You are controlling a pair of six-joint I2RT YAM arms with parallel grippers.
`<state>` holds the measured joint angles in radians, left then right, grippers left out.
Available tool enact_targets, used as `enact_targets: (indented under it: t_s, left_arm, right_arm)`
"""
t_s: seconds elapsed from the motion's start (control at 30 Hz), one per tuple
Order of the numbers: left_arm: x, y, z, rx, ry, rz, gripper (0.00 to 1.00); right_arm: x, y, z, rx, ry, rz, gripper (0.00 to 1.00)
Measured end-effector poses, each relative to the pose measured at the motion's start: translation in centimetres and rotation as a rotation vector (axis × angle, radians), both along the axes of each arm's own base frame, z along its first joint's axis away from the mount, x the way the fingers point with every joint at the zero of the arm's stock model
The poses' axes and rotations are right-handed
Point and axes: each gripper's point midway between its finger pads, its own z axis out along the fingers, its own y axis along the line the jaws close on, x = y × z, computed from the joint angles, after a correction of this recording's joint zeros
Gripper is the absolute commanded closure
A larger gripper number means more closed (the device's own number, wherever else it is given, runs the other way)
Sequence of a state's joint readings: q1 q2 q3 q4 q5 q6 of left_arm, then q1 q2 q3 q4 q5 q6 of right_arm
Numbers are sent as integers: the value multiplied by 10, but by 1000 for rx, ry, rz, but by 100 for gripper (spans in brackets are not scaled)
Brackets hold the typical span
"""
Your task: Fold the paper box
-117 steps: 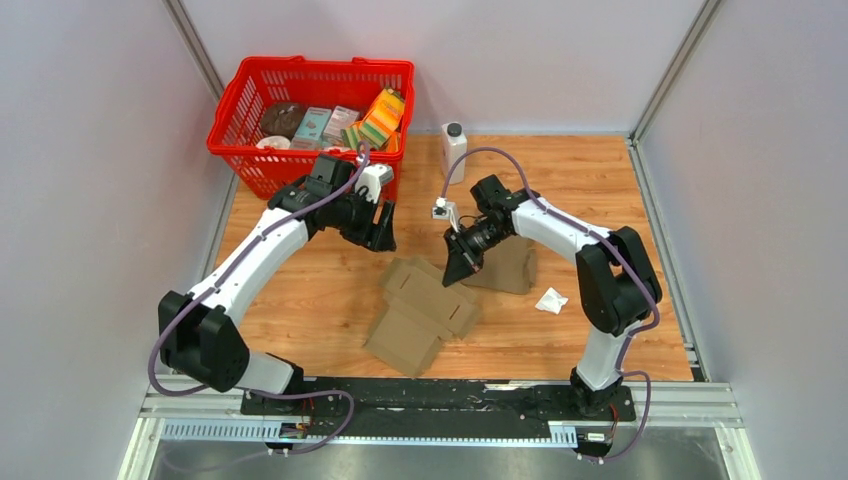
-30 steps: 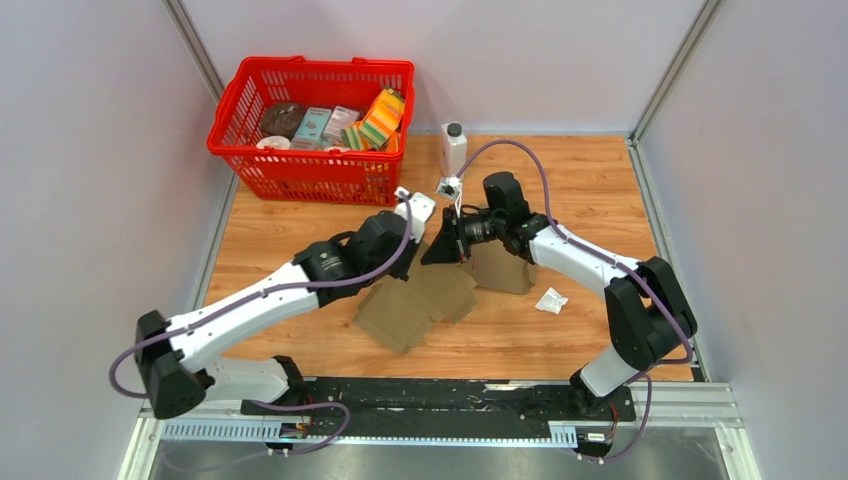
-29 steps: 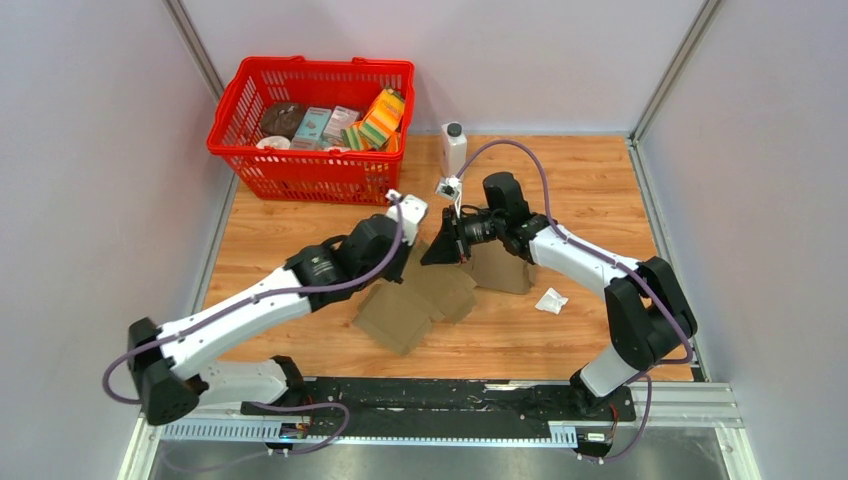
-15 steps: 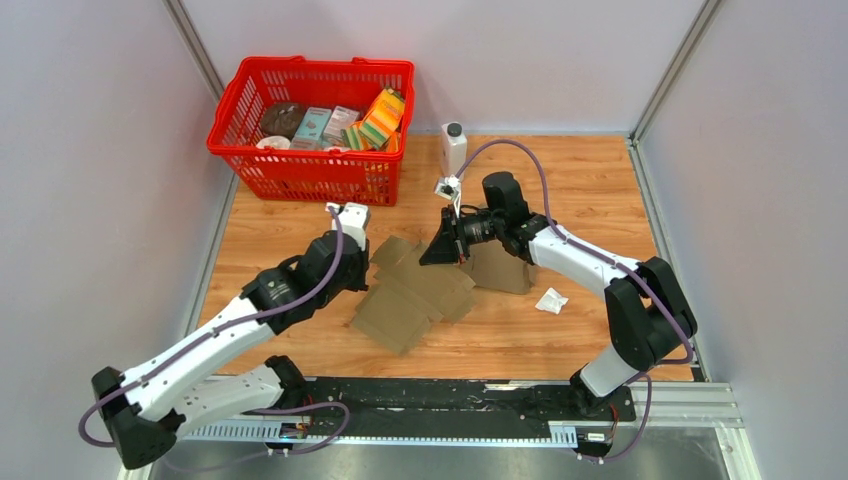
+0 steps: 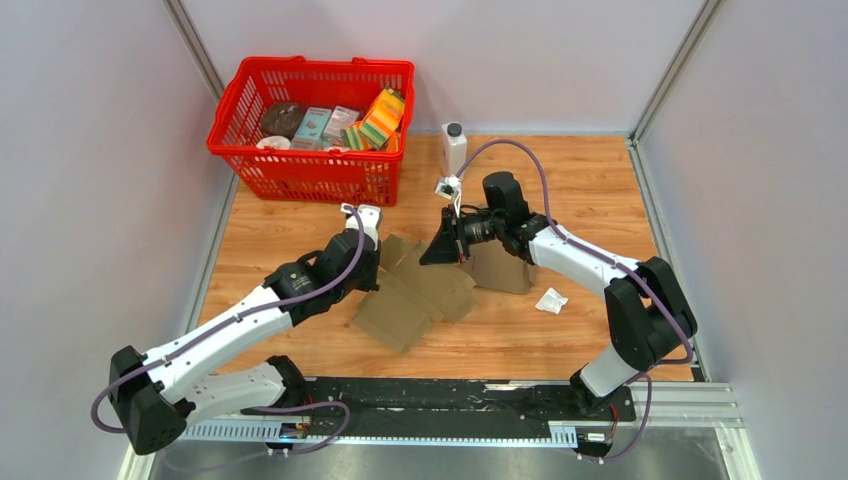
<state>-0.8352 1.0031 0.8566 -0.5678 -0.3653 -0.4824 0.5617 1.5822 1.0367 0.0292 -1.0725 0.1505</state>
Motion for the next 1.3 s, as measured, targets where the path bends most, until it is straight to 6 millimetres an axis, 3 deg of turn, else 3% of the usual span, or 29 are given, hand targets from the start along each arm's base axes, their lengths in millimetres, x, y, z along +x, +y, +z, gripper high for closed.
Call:
enact_targets:
  t_s: [0.47, 0.57, 0.6, 0.7, 0.83, 0.97, 1.03, 1.13, 1.3]
  left_arm:
    - [-23, -28, -28, -185, 96, -66, 99]
    - [-24, -32, -34, -179, 116, -74, 81]
    - [-24, -32, -35, -176, 117, -76, 69]
    - [-26, -29, -28, -174, 96, -86, 53]
    - [-26, -31, 12, -229, 16, -130, 53]
    - [-14, -52, 66, -270, -54, -195, 59]
    - [-4, -61, 81, -260, -79, -214, 61]
    - [6, -70, 75, -201, -72, -238, 63]
    - [11, -74, 42, -82, -2, -268, 63]
  right_arm:
    - [-1, 0, 1, 2, 10, 3, 100]
    - [-1, 0, -3, -9, 3, 0, 100]
    - [-1, 0, -5, -17, 0, -3, 100]
    - [0, -1, -14, -61, -13, -20, 100]
    - [-2, 5, -22, -120, -43, -15, 100]
    - [-6, 10, -25, -137, -51, 8, 100]
    - [-8, 10, -27, -141, -49, 12, 100]
    - [-8, 9, -27, -144, -50, 14, 100]
    - [-9, 9, -28, -147, -45, 16, 100]
